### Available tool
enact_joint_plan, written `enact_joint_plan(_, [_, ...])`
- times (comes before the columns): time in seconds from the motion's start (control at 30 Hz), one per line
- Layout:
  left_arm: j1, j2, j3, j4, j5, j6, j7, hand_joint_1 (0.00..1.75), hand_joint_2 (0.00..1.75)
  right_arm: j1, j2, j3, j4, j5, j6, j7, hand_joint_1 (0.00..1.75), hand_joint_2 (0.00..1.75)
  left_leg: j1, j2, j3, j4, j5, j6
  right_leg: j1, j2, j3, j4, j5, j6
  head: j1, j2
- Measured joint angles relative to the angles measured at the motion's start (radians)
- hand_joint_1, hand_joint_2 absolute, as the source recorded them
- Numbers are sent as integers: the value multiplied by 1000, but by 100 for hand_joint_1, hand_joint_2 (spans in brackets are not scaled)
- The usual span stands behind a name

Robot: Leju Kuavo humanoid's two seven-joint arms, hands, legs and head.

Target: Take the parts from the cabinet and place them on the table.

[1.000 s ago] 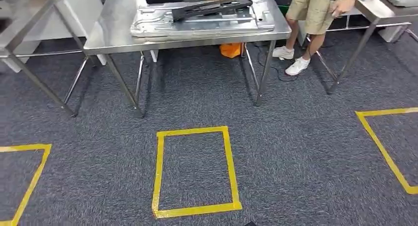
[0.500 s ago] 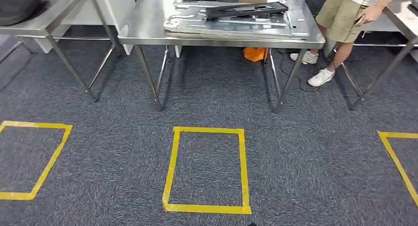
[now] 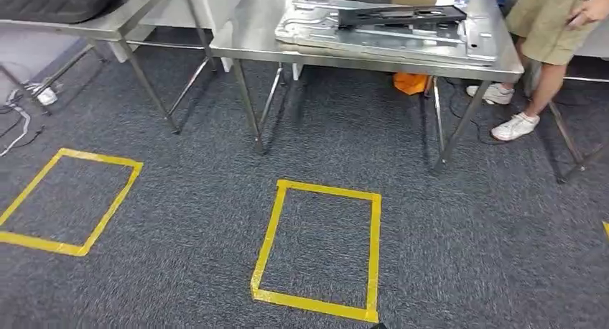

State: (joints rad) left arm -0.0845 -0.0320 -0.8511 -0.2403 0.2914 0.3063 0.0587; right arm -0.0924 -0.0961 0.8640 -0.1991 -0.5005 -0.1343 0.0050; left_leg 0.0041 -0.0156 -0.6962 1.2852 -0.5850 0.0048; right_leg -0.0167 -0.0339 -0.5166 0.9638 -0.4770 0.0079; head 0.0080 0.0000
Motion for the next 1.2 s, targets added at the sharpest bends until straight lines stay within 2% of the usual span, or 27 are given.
enact_joint_plan(0.03, [3,0,0,0,-1,0,-1,0,0,0,0,0,0,0,0,4,0,0,1,0,-16,28,2,-1,0,-12,0,0,-1,0,0,0])
enact_joint_plan(0.07, [5,0,1,0,-1,0,-2,0,0,-1,2,0,0,-1,0,3,0,0,0,1,-4,0,25,1,0,-22,2,0,-2,1,0,0])
enact_joint_plan(0.1, [5,0,2,0,-1,2,-3,0,0,-1,4,0,0,-4,0,0,0,0,0,4,24,-57,57,4,1,-32,4,0,-4,2,0,0])
enact_joint_plan(0.13, [2,0,3,0,1,6,-7,0,0,-2,7,0,0,-8,0,-7,0,0,-1,15,81,-172,111,9,1,-44,8,0,-7,4,0,0])
enact_joint_plan(0.17, [0,0,4,0,4,11,-11,0,0,-2,10,0,0,-15,0,-15,0,0,-6,40,133,-273,152,17,1,-54,13,0,-9,6,0,0])
enact_joint_plan(0.2, [-4,0,5,0,8,16,-14,0,0,-2,13,0,0,-16,0,-26,0,0,-17,100,160,-336,154,27,3,-62,17,-1,-12,10,0,0])
enact_joint_plan(0.33, [-9,7,17,0,35,39,-14,0,0,-6,34,0,0,-22,0,-52,0,0,-25,53,152,-340,160,38,6,-94,25,-8,-16,26,0,0])
enact_joint_plan(0.37, [-9,8,21,0,40,42,-18,0,0,-8,36,0,0,-23,0,-53,0,0,-9,41,163,-351,170,45,5,-80,24,-4,-24,33,0,0])
enact_joint_plan(0.4, [-10,9,24,0,45,48,-21,0,0,-8,37,0,0,-23,0,-56,0,0,-10,30,164,-353,172,49,3,-21,13,31,-46,35,3,0])
enact_joint_plan(0.43, [-14,11,27,1,48,53,-23,0,0,-7,41,0,0,-23,0,-55,0,0,-10,20,163,-353,173,54,2,8,-22,102,-88,34,5,0])
enact_joint_plan(0.5, [-18,12,30,1,51,58,-29,0,0,-1,47,0,0,-21,0,-54,0,0,-11,-9,163,-352,172,56,2,25,-108,272,-156,37,7,0])
enact_joint_plan(0.53, [-17,12,32,1,46,59,-32,0,0,1,49,0,0,-19,0,-50,0,0,-11,-21,164,-352,172,56,2,26,-135,320,-166,38,8,0])
enact_joint_plan(0.57, [-14,12,33,1,33,58,-32,0,0,2,51,1,0,-14,0,-47,0,0,-11,-37,165,-351,172,56,2,27,-148,327,-150,38,8,0])
enact_joint_plan(0.6, [-12,13,33,1,24,55,-23,0,0,1,54,1,0,-13,0,-46,0,0,-9,-51,167,-350,171,55,1,27,-135,284,-113,38,8,0])
enact_joint_plan(0.67, [-12,15,33,1,25,51,6,0,0,-3,57,1,0,-15,0,-46,0,0,-5,-83,171,-346,167,49,-4,44,-57,102,-6,38,8,0])
enact_joint_plan(0.7, [-11,18,33,1,32,49,14,0,0,-5,59,1,0,-16,0,-47,0,0,-4,-95,171,-341,164,43,-8,79,-24,23,20,38,8,0])
enact_joint_plan(0.73, [-10,26,34,1,41,49,23,0,0,-7,63,1,0,-21,0,-47,0,0,-9,-104,164,-334,159,35,-5,106,-16,12,7,34,8,0])
enact_joint_plan(0.83, [3,48,36,2,62,45,42,0,0,-9,69,1,0,-24,0,-39,0,0,-2,-122,158,-340,164,26,3,78,-18,13,9,19,8,0])
enact_joint_plan(0.87, [5,52,36,3,65,44,42,0,0,-11,73,1,0,-24,0,-37,0,0,-1,-130,156,-338,163,23,-2,66,-18,11,13,10,7,0])
enact_joint_plan(0.9, [7,58,36,4,67,43,43,0,0,-12,77,1,0,-24,0,-37,0,0,-1,-102,154,-324,153,20,-5,55,-18,9,13,6,8,0])
enact_joint_plan(0.93, [3,59,37,4,69,42,43,0,0,-12,77,1,0,-25,0,-37,0,0,-5,-55,132,-278,122,12,-4,46,-18,9,12,3,0,0])
enact_joint_plan(0.97, [0,66,39,4,69,42,42,0,0,-10,82,1,0,-24,0,-37,0,0,-3,-30,92,-197,82,5,-3,33,-17,9,12,2,-3,0])
enact_joint_plan(1.03, [-4,71,45,4,69,42,42,0,0,-4,83,1,0,-26,0,-36,0,0,0,-11,16,-46,30,-3,0,1,-16,9,7,-4,-3,0])
enact_joint_plan(1.07, [-2,73,46,4,72,42,42,0,0,-3,83,1,0,-29,0,-34,0,0,0,-5,1,-20,32,-4,1,-13,-15,9,5,-5,-3,0])
enact_joint_plan(1.1, [2,74,46,4,75,41,42,0,0,-3,84,1,0,-35,0,-33,0,0,0,-1,10,-40,51,-3,1,-24,-13,9,4,-5,-3,0])
enact_joint_plan(1.17, [4,77,47,4,81,42,38,0,0,-6,87,0,0,-36,0,-36,0,0,0,17,86,-196,129,2,1,-47,-6,9,-1,-2,-4,0])
enact_joint_plan(1.2, [3,80,48,4,85,43,32,0,0,-8,91,1,0,-36,0,-39,0,0,-4,50,135,-289,166,10,2,-59,-1,9,-4,0,-4,0])
